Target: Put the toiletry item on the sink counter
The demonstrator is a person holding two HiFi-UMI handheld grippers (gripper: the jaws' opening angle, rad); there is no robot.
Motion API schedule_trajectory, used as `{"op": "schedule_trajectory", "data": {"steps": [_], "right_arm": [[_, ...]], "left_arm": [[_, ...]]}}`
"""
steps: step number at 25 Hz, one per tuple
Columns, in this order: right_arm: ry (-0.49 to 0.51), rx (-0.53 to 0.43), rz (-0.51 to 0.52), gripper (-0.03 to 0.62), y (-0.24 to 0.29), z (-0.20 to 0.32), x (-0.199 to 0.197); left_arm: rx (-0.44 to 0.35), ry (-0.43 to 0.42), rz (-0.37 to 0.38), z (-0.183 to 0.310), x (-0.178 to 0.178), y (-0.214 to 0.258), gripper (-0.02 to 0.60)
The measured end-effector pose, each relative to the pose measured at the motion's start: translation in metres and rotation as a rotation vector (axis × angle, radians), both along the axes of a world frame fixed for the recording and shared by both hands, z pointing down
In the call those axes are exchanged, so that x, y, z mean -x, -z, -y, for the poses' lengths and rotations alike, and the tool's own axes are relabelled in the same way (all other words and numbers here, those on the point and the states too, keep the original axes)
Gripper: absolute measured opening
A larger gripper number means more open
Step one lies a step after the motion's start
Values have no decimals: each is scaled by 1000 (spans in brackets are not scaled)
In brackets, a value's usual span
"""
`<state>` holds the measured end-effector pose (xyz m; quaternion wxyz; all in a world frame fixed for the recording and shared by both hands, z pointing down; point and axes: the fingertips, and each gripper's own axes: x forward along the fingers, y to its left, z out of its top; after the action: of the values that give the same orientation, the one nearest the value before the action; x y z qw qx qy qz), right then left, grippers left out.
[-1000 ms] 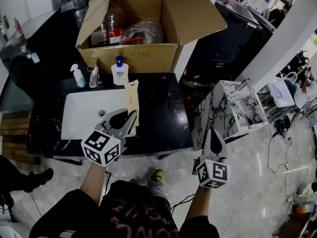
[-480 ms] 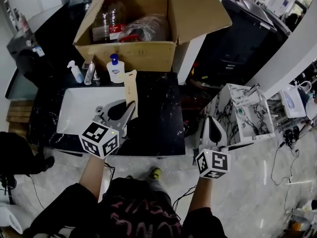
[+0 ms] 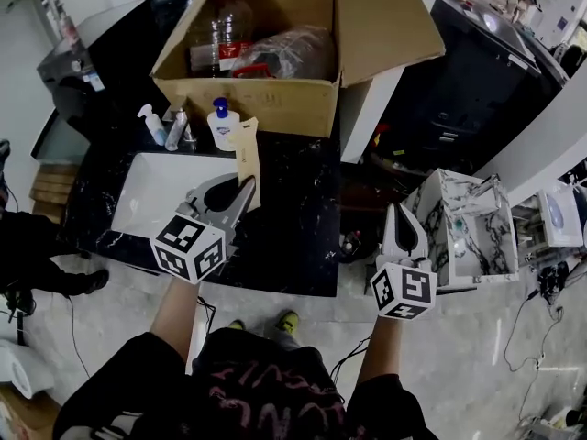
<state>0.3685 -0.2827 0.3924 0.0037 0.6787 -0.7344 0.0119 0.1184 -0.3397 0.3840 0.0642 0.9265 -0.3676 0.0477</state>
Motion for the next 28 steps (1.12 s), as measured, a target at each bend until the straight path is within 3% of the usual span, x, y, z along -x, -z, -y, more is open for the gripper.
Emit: {"op": "schedule_trajectory", "data": {"steps": [11, 17, 28], "right_arm": [[81, 13, 36, 12, -16, 22, 5], [82, 24, 41, 12, -19, 32, 6], [61, 26, 32, 12, -26, 36, 13]], "left_arm": [[17, 41, 29, -1, -7, -10, 29], [71, 85, 57, 12, -1, -27, 29], [164, 37, 45, 24, -7, -66, 29]]}}
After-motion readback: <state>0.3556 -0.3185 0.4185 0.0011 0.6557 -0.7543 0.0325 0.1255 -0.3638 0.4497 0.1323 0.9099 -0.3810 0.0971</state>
